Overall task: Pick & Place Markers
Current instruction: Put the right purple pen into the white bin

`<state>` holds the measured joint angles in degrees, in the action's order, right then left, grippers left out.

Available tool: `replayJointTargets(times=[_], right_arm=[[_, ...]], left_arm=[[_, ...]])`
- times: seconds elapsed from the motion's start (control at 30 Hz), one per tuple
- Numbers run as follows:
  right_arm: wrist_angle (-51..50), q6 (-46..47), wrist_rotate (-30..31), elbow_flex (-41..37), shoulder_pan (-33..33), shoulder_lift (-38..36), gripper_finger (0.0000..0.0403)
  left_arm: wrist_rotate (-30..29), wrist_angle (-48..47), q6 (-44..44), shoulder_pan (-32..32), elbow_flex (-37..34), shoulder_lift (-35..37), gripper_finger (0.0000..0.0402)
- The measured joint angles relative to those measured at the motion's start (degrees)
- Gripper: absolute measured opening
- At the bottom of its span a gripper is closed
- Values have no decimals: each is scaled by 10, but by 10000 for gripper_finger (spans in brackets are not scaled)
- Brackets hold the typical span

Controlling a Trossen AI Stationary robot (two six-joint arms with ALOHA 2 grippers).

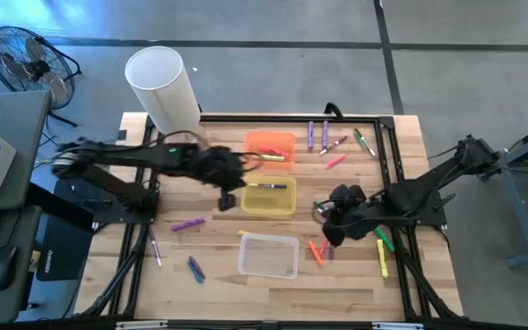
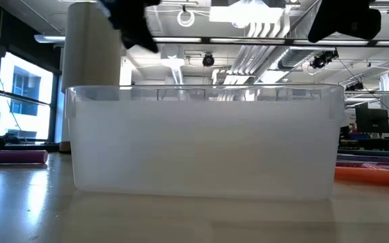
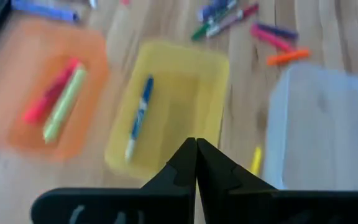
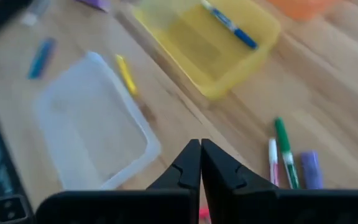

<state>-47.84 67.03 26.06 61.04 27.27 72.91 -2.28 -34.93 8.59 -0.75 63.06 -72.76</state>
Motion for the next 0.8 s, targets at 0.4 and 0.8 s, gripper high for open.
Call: replayJointTargets(times=[0.4, 0.8], right_arm=[[-254, 298, -216, 157, -15, 223, 2], [-114, 398, -251, 65, -2, 270, 77]], left_arm=[[2, 35, 46, 0, -201, 223, 1], [3, 1, -12, 0, -201, 277, 1]])
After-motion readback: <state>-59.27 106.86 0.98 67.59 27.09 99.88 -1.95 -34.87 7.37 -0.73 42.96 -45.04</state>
